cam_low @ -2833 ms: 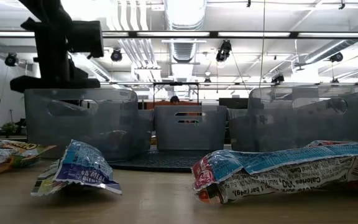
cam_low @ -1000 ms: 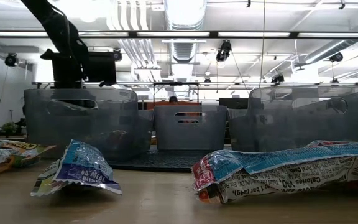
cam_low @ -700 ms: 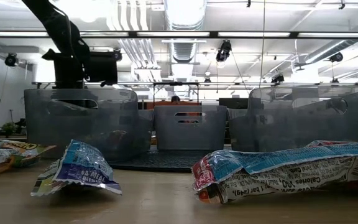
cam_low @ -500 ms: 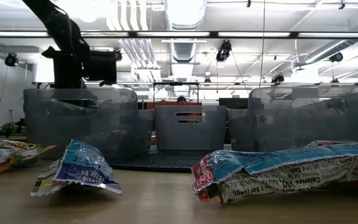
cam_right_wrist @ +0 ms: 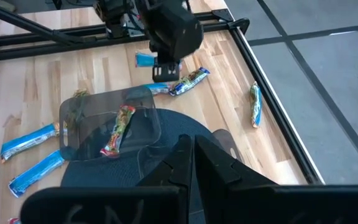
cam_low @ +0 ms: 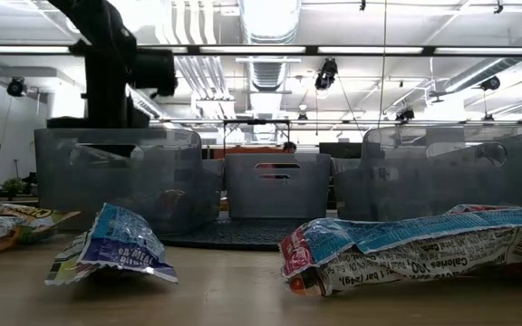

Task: Pick and place Granola Bars by type
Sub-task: Put the red granola bar into the bottom left black bin

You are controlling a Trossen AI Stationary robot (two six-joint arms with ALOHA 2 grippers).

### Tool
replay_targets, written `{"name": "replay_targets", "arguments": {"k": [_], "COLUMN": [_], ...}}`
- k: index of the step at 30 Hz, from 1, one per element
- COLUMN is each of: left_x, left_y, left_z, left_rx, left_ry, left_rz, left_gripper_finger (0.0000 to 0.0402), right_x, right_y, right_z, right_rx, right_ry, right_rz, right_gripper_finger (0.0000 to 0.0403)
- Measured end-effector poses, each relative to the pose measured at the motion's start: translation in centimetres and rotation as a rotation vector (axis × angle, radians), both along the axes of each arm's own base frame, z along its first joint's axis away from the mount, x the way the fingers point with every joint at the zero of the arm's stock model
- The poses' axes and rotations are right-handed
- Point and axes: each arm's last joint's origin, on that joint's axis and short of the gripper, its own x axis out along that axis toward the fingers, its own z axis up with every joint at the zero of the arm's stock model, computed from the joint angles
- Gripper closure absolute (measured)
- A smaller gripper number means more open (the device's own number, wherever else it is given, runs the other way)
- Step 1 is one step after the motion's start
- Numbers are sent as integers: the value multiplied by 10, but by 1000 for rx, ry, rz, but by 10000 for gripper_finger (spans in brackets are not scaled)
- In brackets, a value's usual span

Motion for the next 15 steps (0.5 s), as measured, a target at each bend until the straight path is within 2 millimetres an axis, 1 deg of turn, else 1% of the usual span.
{"name": "replay_targets", "arguments": {"k": [3, 7, 12, 15], "left_x": [2, 6, 10, 14], "left_y": [1, -4, -17, -28], "left_z": [22, 56, 96, 117], "left_rx": [19, 34, 56, 59], "left_ry": [-60, -201, -368, -480], "left_rz": [-16, -67, -162, -246], "left_gripper_finger": [340, 340, 340, 340], "right_x": [0, 0, -1, -1], "right_y": [0, 0, 0, 0], "right_z": [0, 0, -1, -1], "right_rx": [0, 0, 0, -3], "right_ry": [4, 5, 11, 11], "right_rz": [0, 0, 1, 3], "right_gripper_finger": [394, 394, 394, 394]}}
